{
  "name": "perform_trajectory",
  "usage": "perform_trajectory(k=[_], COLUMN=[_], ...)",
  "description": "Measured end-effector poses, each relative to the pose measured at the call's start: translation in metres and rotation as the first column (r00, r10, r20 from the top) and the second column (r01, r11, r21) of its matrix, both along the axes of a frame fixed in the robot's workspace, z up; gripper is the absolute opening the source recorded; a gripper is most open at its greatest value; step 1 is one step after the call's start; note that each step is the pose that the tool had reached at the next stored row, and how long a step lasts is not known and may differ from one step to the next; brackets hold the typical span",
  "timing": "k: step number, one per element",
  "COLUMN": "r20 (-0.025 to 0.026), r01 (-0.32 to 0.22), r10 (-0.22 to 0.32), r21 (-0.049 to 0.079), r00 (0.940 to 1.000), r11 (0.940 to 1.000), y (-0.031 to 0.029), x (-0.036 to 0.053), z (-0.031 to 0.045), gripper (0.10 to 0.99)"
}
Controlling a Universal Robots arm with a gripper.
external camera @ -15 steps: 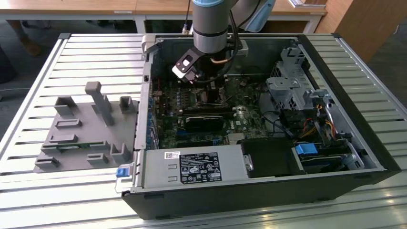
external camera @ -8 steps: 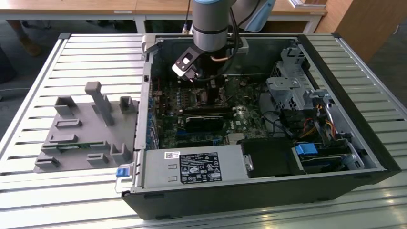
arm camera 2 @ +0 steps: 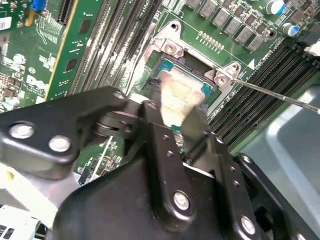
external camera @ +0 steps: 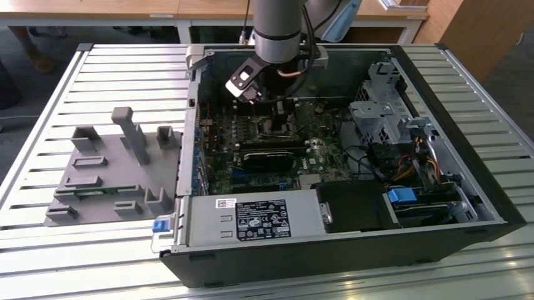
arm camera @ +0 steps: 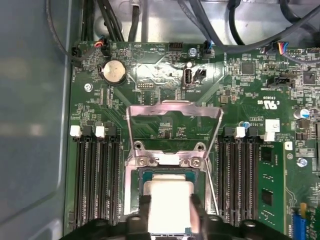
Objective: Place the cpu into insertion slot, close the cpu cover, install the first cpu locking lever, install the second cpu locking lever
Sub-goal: 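Place the cpu into insertion slot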
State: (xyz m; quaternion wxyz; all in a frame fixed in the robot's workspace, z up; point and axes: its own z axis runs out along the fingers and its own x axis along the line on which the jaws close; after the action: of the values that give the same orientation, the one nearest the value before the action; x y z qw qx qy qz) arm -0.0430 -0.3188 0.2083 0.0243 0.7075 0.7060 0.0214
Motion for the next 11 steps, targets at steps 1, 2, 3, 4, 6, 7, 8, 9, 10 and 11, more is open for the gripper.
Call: perform_trajectory(k=[1, 2, 3, 4, 6, 7, 8, 9, 10, 11], r20=[-0.0032, -0.0078, -0.0127, -0.0167, -0.0209, -0.0219, -0.0224, -0.0232, -0.0239, -0.0242], r01=[0.0, 0.0, 0.0, 0.0, 0.0, 0.0, 0.0, 0.0, 0.0, 0.0], r10=[0.0, 0.0, 0.0, 0.0, 0.0, 0.0, 0.0, 0.0, 0.0, 0.0], r21=[0.001, 0.002, 0.003, 0.003, 0.003, 0.003, 0.003, 0.003, 0.003, 0.003], r00=[1.0, 1.0, 0.9999, 0.9999, 0.9998, 0.9998, 0.9997, 0.9997, 0.9997, 0.9997], r11=[1.0, 1.0, 1.0, 1.0, 1.0, 1.0, 1.0, 1.0, 1.0, 1.0], y=[-0.0005, -0.0008, -0.0008, -0.0008, -0.0008, -0.0008, -0.0008, -0.0008, -0.0008, -0.0008], x=[0.0008, 0.0018, 0.0027, 0.0034, 0.0038, 0.0039, 0.0038, 0.0039, 0.0039, 0.0039], z=[0.0005, 0.0013, 0.002, 0.0025, 0.0036, 0.0038, 0.004, 0.0043, 0.0047, 0.0049], gripper=[0.42, 0.361, 0.361, 0.302, 0.243, 0.184, 0.125, 0.125, 0.106, 0.106])
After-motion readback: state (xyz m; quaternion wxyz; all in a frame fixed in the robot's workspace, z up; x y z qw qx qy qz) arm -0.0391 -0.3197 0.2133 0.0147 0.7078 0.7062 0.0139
